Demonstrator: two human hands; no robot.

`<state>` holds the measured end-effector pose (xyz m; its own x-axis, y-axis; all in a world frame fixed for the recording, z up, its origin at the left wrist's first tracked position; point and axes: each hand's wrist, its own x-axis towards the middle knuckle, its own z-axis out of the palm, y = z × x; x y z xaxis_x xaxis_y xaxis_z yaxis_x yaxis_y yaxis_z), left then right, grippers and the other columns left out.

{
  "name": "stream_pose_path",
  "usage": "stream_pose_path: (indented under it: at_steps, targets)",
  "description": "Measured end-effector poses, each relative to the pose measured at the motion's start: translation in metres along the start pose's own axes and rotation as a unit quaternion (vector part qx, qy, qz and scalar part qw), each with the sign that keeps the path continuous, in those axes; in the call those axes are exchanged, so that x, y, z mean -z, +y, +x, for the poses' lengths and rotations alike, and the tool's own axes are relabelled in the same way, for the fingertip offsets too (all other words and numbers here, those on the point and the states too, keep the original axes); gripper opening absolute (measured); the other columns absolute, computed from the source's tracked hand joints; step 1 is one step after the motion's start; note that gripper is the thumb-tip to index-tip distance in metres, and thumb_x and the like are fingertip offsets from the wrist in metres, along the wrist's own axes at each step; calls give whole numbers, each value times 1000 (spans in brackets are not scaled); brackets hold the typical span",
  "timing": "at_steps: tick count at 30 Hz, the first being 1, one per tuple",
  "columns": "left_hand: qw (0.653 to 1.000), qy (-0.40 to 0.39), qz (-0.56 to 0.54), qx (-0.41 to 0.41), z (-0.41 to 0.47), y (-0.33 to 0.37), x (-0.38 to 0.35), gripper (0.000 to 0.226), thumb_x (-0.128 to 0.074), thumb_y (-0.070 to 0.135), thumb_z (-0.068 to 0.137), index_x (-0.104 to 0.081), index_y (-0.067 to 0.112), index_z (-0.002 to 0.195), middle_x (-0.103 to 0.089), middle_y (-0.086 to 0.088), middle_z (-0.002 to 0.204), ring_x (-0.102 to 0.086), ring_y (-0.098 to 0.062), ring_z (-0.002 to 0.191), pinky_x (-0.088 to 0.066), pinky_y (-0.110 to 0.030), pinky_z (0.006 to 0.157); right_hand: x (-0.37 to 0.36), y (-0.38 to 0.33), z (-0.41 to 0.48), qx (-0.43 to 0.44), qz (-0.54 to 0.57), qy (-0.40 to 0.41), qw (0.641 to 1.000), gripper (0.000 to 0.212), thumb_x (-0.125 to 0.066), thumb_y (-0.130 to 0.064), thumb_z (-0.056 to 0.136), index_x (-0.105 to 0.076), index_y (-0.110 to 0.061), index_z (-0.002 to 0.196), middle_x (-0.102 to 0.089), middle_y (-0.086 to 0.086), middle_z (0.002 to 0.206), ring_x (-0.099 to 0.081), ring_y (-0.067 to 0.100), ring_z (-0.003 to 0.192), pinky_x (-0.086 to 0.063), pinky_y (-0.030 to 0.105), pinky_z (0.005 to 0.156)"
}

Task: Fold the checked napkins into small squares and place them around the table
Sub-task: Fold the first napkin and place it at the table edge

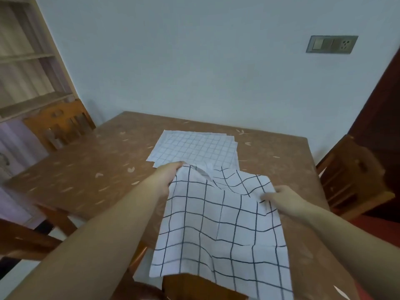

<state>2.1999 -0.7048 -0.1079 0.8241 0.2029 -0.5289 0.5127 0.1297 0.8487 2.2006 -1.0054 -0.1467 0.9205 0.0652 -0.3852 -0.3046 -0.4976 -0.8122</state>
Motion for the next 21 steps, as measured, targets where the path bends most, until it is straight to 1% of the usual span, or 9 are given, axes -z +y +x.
stream_pose_path:
  at_steps: [2, 5, 7, 10, 12, 14, 16, 18, 21]
  targets:
    - [999, -19, 29, 10, -1, -1, 3, 21, -61, 33, 94, -67, 13, 95, -75, -12, 84, -71, -29, 78, -58, -41, 75, 9, -8, 0, -20, 19, 28, 999, 14, -62, -10, 91, -70, 1, 89, -73, 13, 84, -70, 24, 70, -58, 30, 65]
    - [997, -37, 59, 18, -3, -4, 5, 19, -62, 22, 94, -68, 7, 103, -75, -10, 73, -70, -25, 71, -57, -38, 71, 26, -15, 1, -25, 55, 55, 997, 18, -61, -19, 95, -60, -1, 96, -62, 8, 80, -60, 22, 69, -46, 28, 52]
    - [996, -44, 71, 16, -6, -6, 5, 17, -64, 16, 92, -67, 5, 104, -75, -12, 78, -71, -26, 73, -58, -39, 70, 36, -17, -4, -47, 102, 74, 991, 23, -63, -24, 93, -58, -3, 103, -62, 11, 85, -62, 27, 73, -48, 32, 58]
    - [998, -34, 50, 15, -7, -6, 3, 27, -67, 14, 90, -63, 3, 115, -73, -17, 97, -72, -30, 83, -59, -41, 68, 56, -1, 12, -51, 155, 71, 984, 59, -81, -41, 70, -64, -6, 113, -71, 15, 103, -71, 36, 90, -57, 49, 85]
    - [999, -34, -3, -10, -11, -6, 0, 21, -65, 14, 91, -64, 3, 109, -75, -14, 90, -72, -27, 80, -58, -38, 66, 83, 36, 50, -44, 209, 72, 974, 82, -87, -45, 51, -65, -12, 122, -73, 13, 109, -73, 35, 92, -55, 52, 88]
    - [996, -56, -58, -40, -16, -7, -4, 14, -62, 17, 95, -66, 6, 101, -76, -9, 87, -71, -24, 82, -57, -39, 72, 81, 30, 35, -47, 277, 86, 956, 63, -77, -39, 68, -65, -12, 124, -72, 15, 112, -72, 37, 96, -54, 56, 87]
    - [994, -75, -51, -58, -18, -13, -6, 25, -63, 19, 94, -62, 5, 115, -75, -9, 101, -71, -24, 88, -57, -42, 80, 68, -3, -7, -74, 290, 114, 947, 40, -61, -36, 89, -65, -10, 119, -71, 16, 113, -70, 37, 99, -55, 53, 84]
    - [995, -76, -29, -58, -13, -21, -7, 55, -68, 14, 89, -45, 5, 138, -70, -8, 114, -70, -25, 97, -57, -42, 83, 66, -7, -18, -87, 309, 122, 939, 36, -50, -38, 98, -62, -9, 116, -69, 18, 111, -67, 37, 96, -54, 48, 78]
    - [996, -49, -5, -76, -6, -29, -9, 76, -74, 10, 84, -34, 11, 148, -50, -7, 142, -61, -27, 115, -50, -47, 98, 69, -3, -22, -105, 323, 109, 934, 40, -46, -40, 100, -63, -8, 117, -69, 19, 111, -67, 37, 96, -53, 48, 76]
